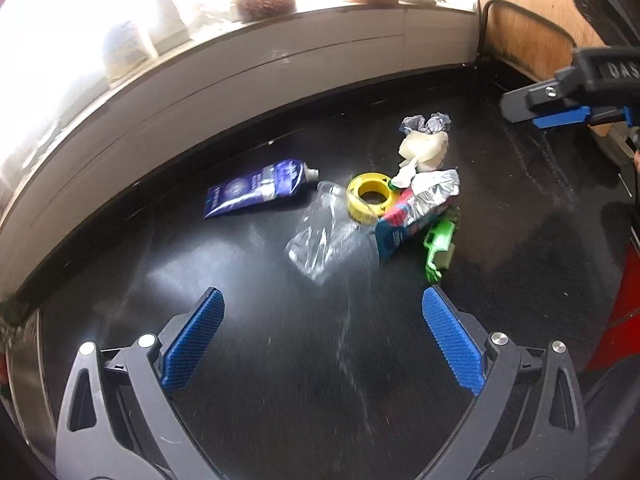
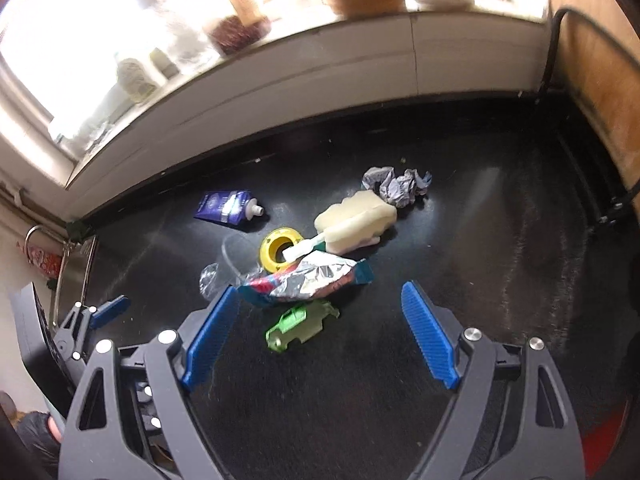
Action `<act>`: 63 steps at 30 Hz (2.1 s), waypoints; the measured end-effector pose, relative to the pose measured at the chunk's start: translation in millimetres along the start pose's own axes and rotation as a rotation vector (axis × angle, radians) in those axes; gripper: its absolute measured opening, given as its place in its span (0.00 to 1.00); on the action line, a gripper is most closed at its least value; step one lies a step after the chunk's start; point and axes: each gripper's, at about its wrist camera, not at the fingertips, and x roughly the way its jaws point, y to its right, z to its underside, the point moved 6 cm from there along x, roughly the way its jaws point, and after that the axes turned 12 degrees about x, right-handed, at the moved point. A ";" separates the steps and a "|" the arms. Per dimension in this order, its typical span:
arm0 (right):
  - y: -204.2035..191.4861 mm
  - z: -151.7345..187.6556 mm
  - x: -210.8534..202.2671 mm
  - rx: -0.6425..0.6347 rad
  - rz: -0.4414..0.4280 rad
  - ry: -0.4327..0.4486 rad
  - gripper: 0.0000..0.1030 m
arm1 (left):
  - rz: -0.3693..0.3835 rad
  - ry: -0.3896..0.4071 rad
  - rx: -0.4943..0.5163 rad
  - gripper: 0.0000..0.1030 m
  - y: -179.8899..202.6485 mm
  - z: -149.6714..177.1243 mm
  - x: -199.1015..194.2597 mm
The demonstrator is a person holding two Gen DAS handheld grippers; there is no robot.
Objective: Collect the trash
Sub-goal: 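Grasp the clear plastic cup with left tool while right tool grasps white foam, then carry cup and foam to the floor bin and open both tools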
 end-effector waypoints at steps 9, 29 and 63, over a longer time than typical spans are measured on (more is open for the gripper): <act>17.3 -39.6 101.0 0.176 0.068 -0.167 0.79 | 0.021 -0.032 0.103 0.94 -5.8 -18.0 73.7; -4.5 -49.2 117.4 0.137 0.068 -0.196 0.33 | 0.095 -0.030 -0.011 0.42 -19.8 -25.2 78.2; -140.0 106.5 -10.3 -0.427 -0.115 -0.107 0.33 | -0.150 -0.020 -0.408 0.42 -34.6 82.9 -105.6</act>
